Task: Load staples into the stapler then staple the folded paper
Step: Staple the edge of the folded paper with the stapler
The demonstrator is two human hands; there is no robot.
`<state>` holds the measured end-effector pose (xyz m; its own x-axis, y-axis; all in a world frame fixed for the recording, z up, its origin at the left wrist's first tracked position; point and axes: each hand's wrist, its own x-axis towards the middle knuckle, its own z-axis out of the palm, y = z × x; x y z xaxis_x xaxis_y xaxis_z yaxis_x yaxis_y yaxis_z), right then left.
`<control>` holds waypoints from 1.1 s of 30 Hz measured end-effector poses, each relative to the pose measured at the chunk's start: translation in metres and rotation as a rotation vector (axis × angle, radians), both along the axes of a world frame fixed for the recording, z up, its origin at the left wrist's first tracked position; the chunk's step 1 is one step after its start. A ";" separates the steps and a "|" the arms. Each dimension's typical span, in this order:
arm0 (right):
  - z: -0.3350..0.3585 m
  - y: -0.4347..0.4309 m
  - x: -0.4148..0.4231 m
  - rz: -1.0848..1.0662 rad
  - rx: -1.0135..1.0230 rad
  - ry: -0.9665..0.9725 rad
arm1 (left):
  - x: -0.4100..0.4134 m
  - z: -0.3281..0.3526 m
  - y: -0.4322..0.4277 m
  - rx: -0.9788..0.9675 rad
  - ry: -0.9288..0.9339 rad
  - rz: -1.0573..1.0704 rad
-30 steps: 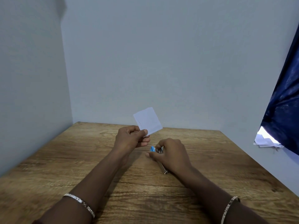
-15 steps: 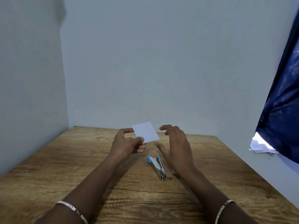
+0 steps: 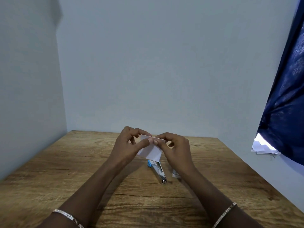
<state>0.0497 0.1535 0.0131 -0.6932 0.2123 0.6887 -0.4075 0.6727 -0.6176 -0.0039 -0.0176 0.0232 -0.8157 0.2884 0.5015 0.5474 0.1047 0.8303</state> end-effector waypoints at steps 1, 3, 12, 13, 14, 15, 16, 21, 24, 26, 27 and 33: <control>0.000 0.000 0.000 0.047 -0.054 -0.022 | 0.000 0.000 -0.001 -0.008 0.031 0.020; 0.001 0.000 0.000 0.134 -0.175 -0.065 | 0.000 0.000 -0.001 0.012 0.039 0.021; 0.004 0.002 0.001 0.273 -0.551 -0.211 | 0.000 -0.002 0.000 0.060 -0.086 -0.043; 0.004 0.001 0.001 0.269 -0.559 -0.214 | 0.000 -0.002 0.000 0.064 -0.093 -0.040; 0.004 0.001 0.001 0.267 -0.565 -0.216 | 0.000 -0.002 0.000 0.069 -0.095 -0.034; 0.004 0.001 0.001 0.266 -0.568 -0.218 | 0.001 -0.001 0.000 0.073 -0.089 -0.027; 0.004 0.002 0.002 0.269 -0.564 -0.219 | 0.001 0.000 0.001 0.074 -0.081 -0.021; 0.003 -0.002 0.003 0.289 -0.529 -0.225 | 0.002 0.000 0.001 0.088 -0.069 -0.028; 0.003 -0.002 0.001 0.204 -0.465 -0.190 | -0.002 -0.002 -0.001 0.045 -0.061 -0.041; 0.004 -0.002 0.002 0.137 -0.441 -0.140 | -0.005 -0.002 -0.003 0.045 -0.075 -0.056; 0.003 -0.003 0.003 0.091 -0.398 -0.108 | -0.007 -0.001 -0.004 0.063 -0.078 -0.046; -0.004 -0.023 0.009 0.026 -0.065 0.140 | -0.023 0.002 -0.017 0.291 -0.097 0.220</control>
